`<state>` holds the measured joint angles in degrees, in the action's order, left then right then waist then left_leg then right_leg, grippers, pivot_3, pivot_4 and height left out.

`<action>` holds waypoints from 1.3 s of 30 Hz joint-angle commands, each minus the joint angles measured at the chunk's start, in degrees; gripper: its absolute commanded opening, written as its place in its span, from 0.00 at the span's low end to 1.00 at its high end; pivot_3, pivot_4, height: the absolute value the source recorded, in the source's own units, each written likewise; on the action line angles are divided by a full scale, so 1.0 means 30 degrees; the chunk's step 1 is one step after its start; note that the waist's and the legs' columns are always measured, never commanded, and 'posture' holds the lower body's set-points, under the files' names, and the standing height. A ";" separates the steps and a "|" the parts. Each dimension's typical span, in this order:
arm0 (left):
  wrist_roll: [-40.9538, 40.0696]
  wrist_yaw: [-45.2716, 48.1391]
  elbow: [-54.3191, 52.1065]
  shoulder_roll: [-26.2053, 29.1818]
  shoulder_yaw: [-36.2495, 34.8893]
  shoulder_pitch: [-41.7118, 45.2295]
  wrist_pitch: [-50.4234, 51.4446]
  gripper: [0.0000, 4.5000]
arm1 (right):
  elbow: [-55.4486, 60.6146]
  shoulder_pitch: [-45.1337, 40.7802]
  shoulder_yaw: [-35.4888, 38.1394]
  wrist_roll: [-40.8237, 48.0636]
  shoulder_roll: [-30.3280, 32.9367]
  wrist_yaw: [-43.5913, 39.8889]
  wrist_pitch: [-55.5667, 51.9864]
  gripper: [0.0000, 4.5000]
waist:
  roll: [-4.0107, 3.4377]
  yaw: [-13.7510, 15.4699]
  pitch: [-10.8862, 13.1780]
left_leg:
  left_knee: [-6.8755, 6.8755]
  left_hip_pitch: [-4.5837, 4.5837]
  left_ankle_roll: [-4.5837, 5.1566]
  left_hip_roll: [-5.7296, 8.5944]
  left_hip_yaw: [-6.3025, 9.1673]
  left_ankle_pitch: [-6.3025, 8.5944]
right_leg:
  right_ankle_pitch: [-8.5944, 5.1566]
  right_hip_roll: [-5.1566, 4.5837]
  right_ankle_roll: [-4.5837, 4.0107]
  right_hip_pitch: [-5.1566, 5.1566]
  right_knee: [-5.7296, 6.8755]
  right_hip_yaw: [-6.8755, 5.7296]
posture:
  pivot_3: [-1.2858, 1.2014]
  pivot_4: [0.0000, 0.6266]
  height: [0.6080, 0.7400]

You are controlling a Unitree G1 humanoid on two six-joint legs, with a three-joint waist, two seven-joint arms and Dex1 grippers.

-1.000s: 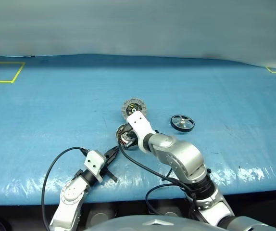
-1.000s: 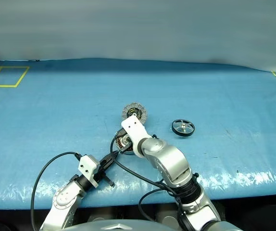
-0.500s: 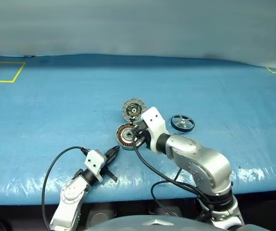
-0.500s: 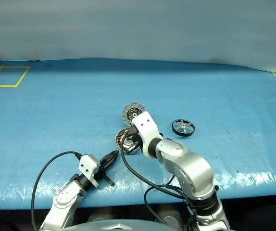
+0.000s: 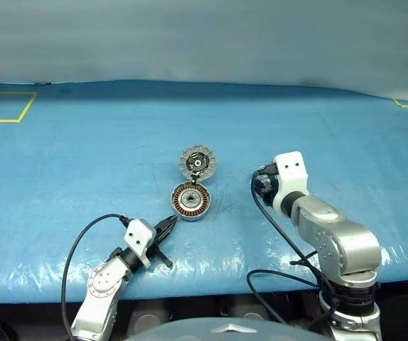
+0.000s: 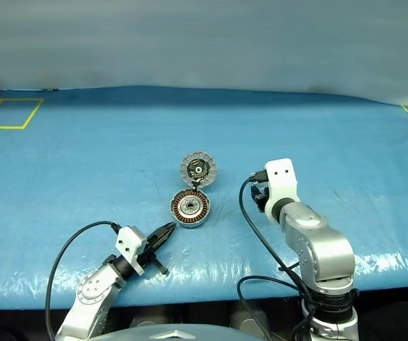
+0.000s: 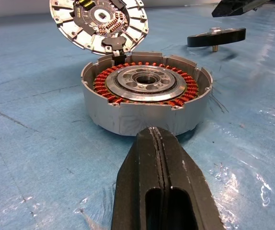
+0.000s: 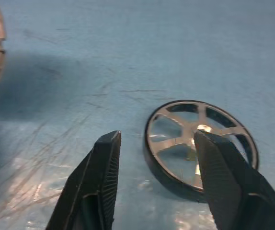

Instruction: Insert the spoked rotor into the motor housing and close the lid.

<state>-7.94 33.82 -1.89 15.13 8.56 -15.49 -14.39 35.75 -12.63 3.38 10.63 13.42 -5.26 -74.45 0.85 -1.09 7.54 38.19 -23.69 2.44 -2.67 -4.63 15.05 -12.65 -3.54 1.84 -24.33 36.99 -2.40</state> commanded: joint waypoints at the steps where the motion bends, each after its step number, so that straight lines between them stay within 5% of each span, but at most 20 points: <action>1: -0.0152 -0.0023 -0.0492 0.0017 0.0097 -0.0036 0.0112 0.00 | -0.0399 -0.0740 0.0654 -0.0454 0.0046 0.0532 -0.0134 0.63 | -0.0004 -0.0004 -0.0002 | 0.0000 0.0001 0.0000 -0.0001 0.0001 0.0000 | 0.0000 0.0003 0.0000 0.0001 0.0000 0.0002 | 0.52 0.24 1.00; 16: -0.0084 -0.0370 -0.0743 -0.0185 0.0162 -0.0388 0.0199 0.00 | -0.4575 -0.2683 0.0742 -0.1671 -0.0925 0.1909 0.0589 0.63 | -0.0018 -0.0016 -0.0005 | -0.0014 -0.0004 0.0005 0.0003 -0.0013 0.0001 | 0.0055 0.0006 0.0094 -0.0006 -0.0005 0.0018 | 0.52 0.24 1.00; 31: -0.0094 -0.0427 -0.0482 -0.0192 0.0203 -0.0562 0.0032 0.00 | -0.2888 -0.1170 -0.0311 -0.1606 -0.1336 0.1640 -0.1292 0.63 | -0.0043 -0.0041 -0.0021 | -0.0015 0.0002 0.0005 0.0000 -0.0012 0.0002 | 0.0053 0.0006 0.0091 -0.0003 -0.0004 0.0019 | 0.52 0.24 1.00; 37: -0.0094 -0.0414 -0.0477 -0.0222 0.0251 -0.0589 0.0006 0.00 | -0.3063 -0.0967 -0.0329 -0.1736 -0.1351 0.1649 -0.1028 0.30 | -0.0021 -0.0056 -0.0058 | -0.0008 0.0025 0.0005 -0.0001 -0.0014 0.0001 | 0.0044 0.0006 0.0076 0.0015 -0.0006 0.0018 | 0.52 0.24 1.00; 39: -0.0082 -0.0451 -0.0460 -0.0245 0.0239 -0.0588 -0.0019 0.00 | -0.2820 -0.0982 -0.0582 -0.1813 -0.1149 0.1614 -0.1003 0.29 | -0.0031 -0.0056 -0.0067 | 0.0002 0.0030 0.0006 -0.0004 -0.0014 0.0001 | 0.0017 0.0003 0.0031 0.0025 -0.0008 0.0018 | 0.52 0.24 1.00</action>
<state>-7.93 32.52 -2.65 14.71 8.72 -16.88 -14.07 26.62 -16.28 2.49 5.55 9.39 -0.20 -77.45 0.76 -1.26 7.34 38.21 -23.60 2.47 -2.67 -4.69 15.05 -12.61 -3.54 1.91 -24.25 36.96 -2.34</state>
